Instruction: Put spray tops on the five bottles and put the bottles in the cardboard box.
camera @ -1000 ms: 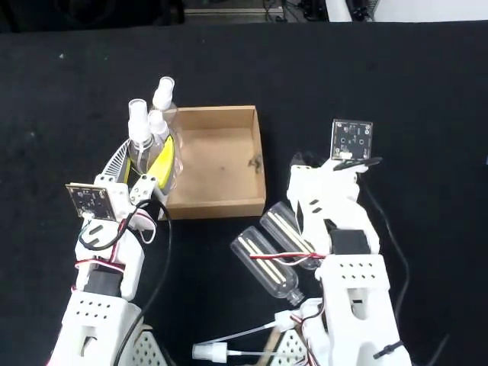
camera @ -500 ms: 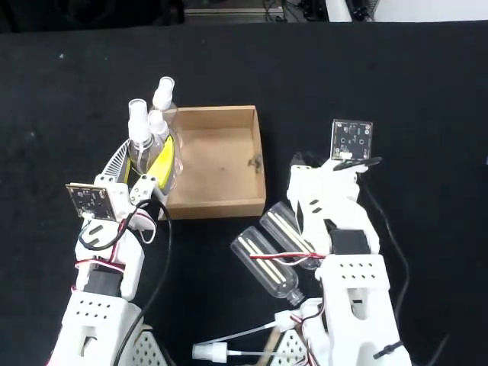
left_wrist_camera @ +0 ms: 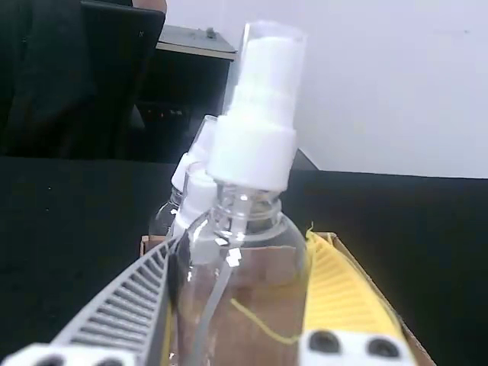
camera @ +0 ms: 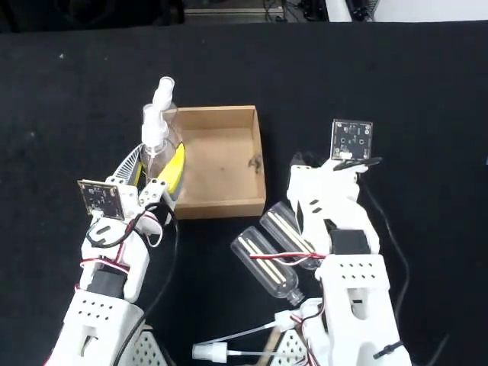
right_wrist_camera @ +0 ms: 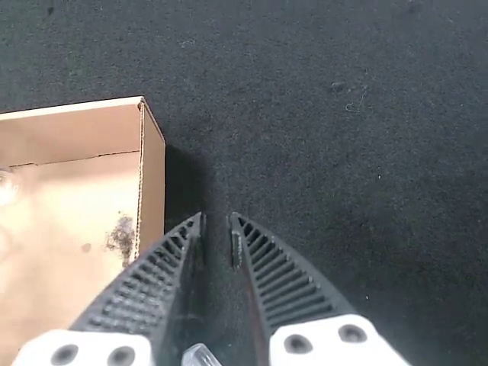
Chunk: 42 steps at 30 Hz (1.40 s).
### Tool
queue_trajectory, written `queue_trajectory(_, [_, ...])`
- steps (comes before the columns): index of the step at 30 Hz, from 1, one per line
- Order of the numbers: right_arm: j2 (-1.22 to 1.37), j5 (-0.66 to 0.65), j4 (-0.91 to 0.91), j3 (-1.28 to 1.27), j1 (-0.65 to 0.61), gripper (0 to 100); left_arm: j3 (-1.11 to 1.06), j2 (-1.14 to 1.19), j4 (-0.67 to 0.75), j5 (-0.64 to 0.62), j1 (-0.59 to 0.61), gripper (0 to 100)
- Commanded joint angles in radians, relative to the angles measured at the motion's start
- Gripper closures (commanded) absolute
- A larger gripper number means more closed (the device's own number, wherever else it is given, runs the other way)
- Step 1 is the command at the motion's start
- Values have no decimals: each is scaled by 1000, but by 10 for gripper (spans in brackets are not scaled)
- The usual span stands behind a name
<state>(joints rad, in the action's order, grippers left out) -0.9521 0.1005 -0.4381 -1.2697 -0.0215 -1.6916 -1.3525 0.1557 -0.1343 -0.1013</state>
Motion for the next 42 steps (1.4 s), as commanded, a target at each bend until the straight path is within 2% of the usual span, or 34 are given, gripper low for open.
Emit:
queue_trajectory(1, [-30, 0, 20, 4, 5, 959, -16, 3, 20, -8, 27, 970])
queue_trajectory(7, [-30, 0, 20, 4, 5, 959, -16, 11, 18, -8, 25, 970])
queue_trajectory(12, [-30, 0, 20, 4, 5, 959, -10, 135, 29, -8, 25, 970])
queue_trajectory(21, [-31, 0, 26, -7, 5, 959, 1, 334, 270, -8, 25, 970])
queue_trajectory(42, [-31, 0, 26, -7, 5, 959, 1, 382, 278, -8, 25, 970])
